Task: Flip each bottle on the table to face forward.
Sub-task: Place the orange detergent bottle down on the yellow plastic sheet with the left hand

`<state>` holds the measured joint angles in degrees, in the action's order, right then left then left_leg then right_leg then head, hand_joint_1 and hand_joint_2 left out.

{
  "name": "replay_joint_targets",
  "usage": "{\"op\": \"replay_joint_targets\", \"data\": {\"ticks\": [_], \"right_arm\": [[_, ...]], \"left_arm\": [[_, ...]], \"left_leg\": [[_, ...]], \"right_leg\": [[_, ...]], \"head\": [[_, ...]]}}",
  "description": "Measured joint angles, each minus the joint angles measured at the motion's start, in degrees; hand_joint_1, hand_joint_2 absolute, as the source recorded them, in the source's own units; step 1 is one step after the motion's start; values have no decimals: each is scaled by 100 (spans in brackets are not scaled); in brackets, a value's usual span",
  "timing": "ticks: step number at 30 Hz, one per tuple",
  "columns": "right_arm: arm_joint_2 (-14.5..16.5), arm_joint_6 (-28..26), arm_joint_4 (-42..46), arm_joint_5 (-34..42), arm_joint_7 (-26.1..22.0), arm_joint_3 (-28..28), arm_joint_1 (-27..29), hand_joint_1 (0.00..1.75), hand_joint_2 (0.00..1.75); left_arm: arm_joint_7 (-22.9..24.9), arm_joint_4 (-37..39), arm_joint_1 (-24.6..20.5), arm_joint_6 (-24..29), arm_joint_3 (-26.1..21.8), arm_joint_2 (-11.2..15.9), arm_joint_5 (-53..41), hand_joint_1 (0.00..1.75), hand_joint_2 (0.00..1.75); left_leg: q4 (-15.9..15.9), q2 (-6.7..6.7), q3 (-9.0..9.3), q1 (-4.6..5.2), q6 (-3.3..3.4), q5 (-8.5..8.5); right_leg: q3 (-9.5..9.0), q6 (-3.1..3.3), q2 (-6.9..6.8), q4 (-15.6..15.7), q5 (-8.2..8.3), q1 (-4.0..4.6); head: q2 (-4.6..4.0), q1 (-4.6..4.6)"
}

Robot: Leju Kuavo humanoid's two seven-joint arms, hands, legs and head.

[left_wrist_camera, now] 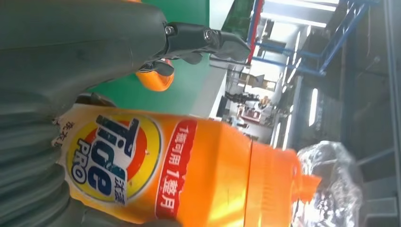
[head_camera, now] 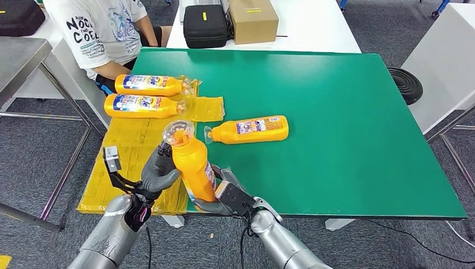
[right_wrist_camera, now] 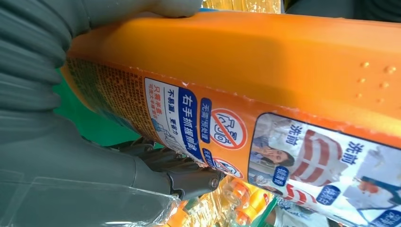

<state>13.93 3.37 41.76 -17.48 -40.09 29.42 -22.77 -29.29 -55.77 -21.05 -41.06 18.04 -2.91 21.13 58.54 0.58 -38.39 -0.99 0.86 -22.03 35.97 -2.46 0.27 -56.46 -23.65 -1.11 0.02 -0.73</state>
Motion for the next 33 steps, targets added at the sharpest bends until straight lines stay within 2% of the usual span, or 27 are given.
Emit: {"op": "replay_joint_targets", "data": {"ticks": [7,16,33], "right_arm": [[-98,-52,281,104,4,4,51,175,175],[-178,15,795,-20,4,6,153,175,175],[-178,126,844,-144,4,8,172,175,175]], "left_arm": [[-20,-18,58,94,22,104,-142,0,175],[7,75,75,289,-242,190,-249,0,175],[-125,64,107,159,-341,202,-414,0,175]], "left_leg": [[0,0,0,0,0,0],[0,-1,0,-1,0,0],[0,0,0,0,0,0]], "right_leg": [[0,0,1,0,0,0],[0,0,1,0,0,0],[0,0,1,0,0,0]], "head": [[0,1],[0,0],[0,0]]}}
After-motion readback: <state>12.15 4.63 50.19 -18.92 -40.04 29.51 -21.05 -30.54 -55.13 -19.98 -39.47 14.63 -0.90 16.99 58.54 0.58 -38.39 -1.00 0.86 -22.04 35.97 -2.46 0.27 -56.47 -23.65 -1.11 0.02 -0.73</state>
